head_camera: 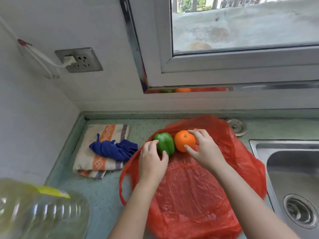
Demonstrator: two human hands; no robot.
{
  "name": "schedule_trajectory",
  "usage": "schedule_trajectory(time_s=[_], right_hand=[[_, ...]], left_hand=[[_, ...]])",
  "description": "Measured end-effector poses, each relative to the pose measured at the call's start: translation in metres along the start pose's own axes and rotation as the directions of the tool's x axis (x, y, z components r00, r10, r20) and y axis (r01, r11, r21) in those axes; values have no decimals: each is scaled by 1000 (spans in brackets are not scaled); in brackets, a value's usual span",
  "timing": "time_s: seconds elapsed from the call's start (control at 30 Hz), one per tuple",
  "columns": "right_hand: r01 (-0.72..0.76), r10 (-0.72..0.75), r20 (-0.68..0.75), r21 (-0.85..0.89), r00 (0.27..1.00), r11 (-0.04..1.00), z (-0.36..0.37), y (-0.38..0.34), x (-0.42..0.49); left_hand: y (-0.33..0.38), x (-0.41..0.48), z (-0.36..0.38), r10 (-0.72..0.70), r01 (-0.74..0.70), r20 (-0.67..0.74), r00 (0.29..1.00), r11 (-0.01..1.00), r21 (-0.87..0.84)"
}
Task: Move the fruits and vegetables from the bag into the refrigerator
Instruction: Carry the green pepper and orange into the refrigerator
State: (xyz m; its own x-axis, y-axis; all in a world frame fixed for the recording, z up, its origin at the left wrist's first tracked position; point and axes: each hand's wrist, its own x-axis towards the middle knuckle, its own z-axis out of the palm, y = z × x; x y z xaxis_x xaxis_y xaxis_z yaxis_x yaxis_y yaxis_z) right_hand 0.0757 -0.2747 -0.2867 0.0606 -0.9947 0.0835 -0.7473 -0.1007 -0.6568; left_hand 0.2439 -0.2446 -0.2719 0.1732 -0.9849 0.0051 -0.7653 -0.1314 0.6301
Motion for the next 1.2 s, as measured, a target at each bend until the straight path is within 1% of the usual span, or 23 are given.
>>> schedule_trajectory(time_s=[0.2,0.43,0.57,0.67,0.83,0.97,1.2], right_hand=[[-95,91,64,61,994,994,22,21,25],[-158,141,136,123,981,980,32,30,30],[-189,161,161,177,974,966,37,29,30],[-204,174,151,215,973,955,40,29,30],[-232,202,138,254,970,939,41,26,25],[-236,209,126,263,970,936,40,27,17],[-234,215,93,296,972,926,29,21,-3]], left_hand=[[-2,30,24,-20,20,11,1000,999,44],[-5,52,37,-105,106,-20,994,990,93],[-10,56,44,-102,103,-11,995,991,87],[-14,57,47,-107,106,4,994,990,92],[-17,61,46,-67,57,68,995,989,136],[-15,56,47,-49,37,99,994,993,113],[-10,38,44,7,-6,67,998,1000,-9]])
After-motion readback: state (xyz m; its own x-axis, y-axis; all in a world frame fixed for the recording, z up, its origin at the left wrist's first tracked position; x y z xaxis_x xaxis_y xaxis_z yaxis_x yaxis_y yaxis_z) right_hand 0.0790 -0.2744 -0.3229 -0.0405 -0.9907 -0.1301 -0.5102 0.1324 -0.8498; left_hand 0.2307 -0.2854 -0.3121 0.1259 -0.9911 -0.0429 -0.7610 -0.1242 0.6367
